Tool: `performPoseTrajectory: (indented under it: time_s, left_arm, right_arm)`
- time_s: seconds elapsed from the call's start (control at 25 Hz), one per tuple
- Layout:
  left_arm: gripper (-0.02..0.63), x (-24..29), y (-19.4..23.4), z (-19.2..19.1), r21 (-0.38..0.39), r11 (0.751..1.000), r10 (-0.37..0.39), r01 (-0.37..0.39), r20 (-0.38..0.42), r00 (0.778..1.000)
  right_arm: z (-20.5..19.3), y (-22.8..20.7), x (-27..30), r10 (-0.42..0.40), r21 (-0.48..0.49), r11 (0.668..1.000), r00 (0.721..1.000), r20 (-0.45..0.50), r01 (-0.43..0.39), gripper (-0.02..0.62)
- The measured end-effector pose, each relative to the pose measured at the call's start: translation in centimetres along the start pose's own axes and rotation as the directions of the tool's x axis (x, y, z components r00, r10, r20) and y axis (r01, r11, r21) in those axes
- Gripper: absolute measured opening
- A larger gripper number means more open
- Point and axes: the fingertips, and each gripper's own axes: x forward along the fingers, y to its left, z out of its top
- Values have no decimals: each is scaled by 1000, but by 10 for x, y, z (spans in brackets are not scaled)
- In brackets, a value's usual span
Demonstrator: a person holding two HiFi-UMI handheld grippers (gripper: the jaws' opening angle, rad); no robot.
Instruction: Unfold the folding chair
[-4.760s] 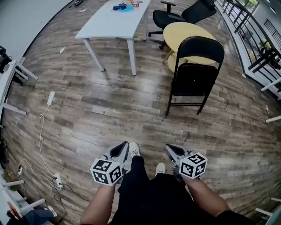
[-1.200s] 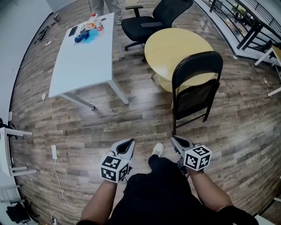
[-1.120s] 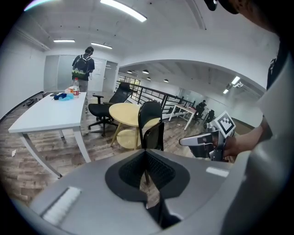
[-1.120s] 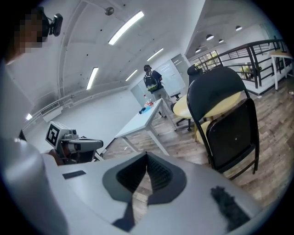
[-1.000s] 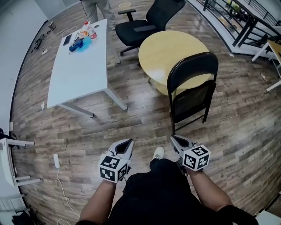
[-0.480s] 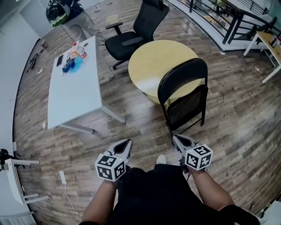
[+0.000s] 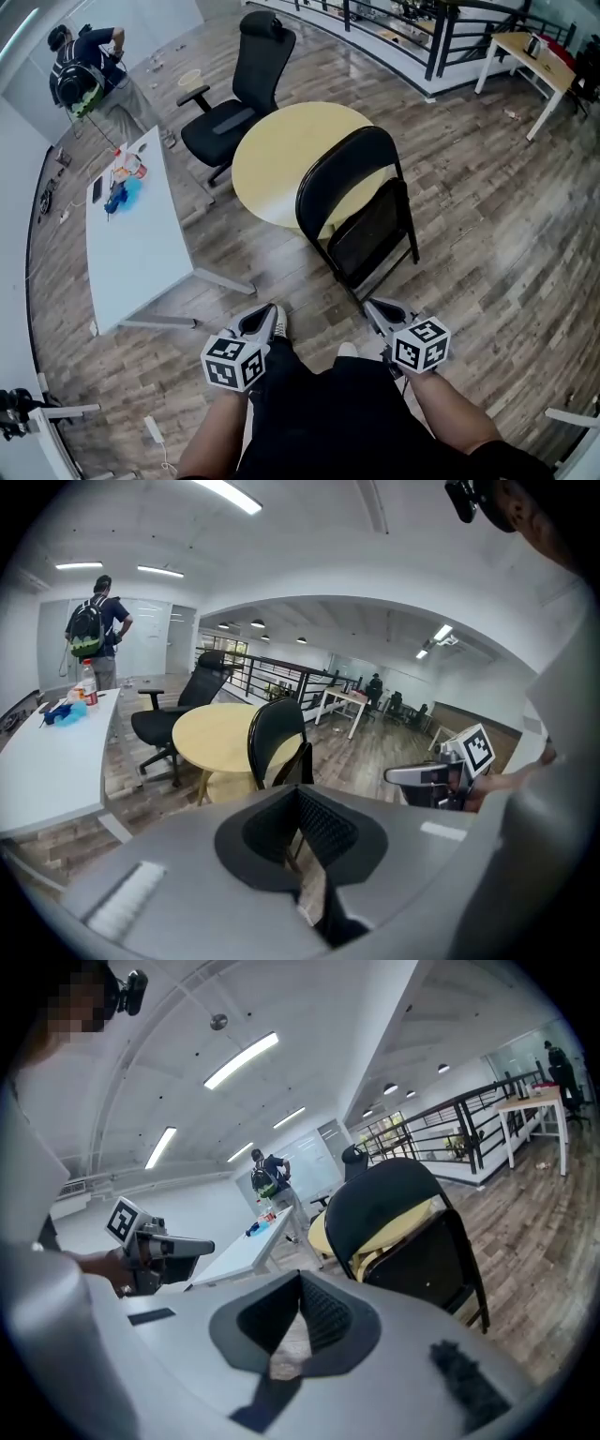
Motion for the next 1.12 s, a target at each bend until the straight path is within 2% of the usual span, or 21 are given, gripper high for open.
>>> performPoseTrajectory:
  time_s: [0.2, 0.36, 0.56, 0.84, 1.12]
  left_arm:
    - [8, 38, 6, 3, 57, 995, -85, 87, -32, 996]
    - [8, 68, 0, 7, 87, 983, -156, 161, -66, 986]
    - [8, 89, -3, 18, 163, 955, -234, 248, -101, 967]
    - [8, 113, 20, 42, 193, 920, -313, 342, -166, 935]
    - [8, 131, 42, 79, 247, 865, -403, 438, -180, 897]
  right_arm:
    - [-13, -9, -10, -71, -56, 996, 997, 30, 73, 6]
    - [-24, -19, -18, -151, 18, 988, 988, 39, 151, 6]
    - [-30, -26, -18, -238, 85, 968, 970, 41, 234, 6]
    - [0, -32, 3, -353, 182, 925, 931, 93, 332, 6]
    - [28, -27, 29, -456, 246, 875, 880, 132, 417, 6]
